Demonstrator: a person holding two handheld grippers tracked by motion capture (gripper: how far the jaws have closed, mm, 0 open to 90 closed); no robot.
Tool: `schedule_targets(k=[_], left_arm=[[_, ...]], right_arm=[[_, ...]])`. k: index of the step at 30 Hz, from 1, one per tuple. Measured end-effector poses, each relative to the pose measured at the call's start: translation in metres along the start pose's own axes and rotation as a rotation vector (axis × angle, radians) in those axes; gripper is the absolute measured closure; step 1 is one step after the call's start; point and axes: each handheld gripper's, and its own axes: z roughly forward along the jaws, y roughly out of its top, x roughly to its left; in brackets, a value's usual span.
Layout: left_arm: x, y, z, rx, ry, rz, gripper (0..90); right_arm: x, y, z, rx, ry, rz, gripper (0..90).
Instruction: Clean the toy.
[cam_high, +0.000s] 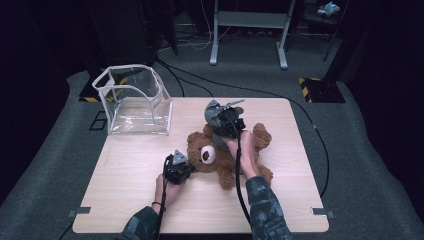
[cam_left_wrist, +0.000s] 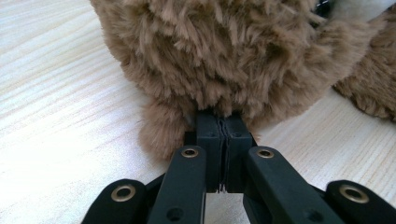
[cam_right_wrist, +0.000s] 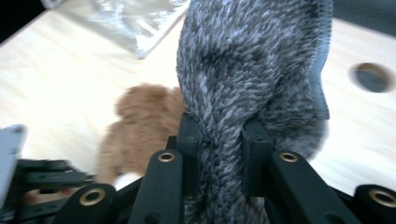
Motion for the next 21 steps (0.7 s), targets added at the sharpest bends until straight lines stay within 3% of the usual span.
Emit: schedule_targets(k=[3, 5, 7, 11, 13, 16, 18, 21], left_arm=[[-0.001, 0.000, 0.000, -0.002, 0.001, -0.007, 87.9], [0.000, 0.000, 0.000, -0.002, 0.004, -0.001, 87.9], [0.000, 0.000, 0.000, -0.003, 0.005, -0.001, 87.9], [0.000, 0.000, 0.000, -0.003, 0.005, 0.000, 87.9], [0.000, 0.000, 0.000, -0.003, 0.005, -0.001, 87.9], [0.000, 0.000, 0.000, -0.002, 0.005, -0.001, 87.9], [0.000, 0.000, 0.000, -0.003, 0.005, 0.000, 87.9], [-0.001, 0.000, 0.000, -0.005, 0.005, 0.001, 87.8]], right_arm=[[-0.021, -0.004, -0.008, 0.022, -0.051, 0.069, 73.9], [-0.030, -0.010, -0.006, 0.082, -0.035, 0.082, 73.9], [-0.034, -0.017, 0.000, 0.130, -0.121, 0.046, 74.0], [-0.047, -0.022, -0.003, 0.163, -0.192, 0.044, 74.0], [-0.056, -0.025, -0.007, 0.183, -0.271, 0.031, 74.0], [-0.074, -0.033, -0.014, 0.212, -0.331, 0.059, 74.0], [-0.082, -0.037, -0.019, 0.213, -0.347, 0.083, 73.9], [-0.082, -0.037, -0.027, 0.142, -0.273, 0.112, 73.8]])
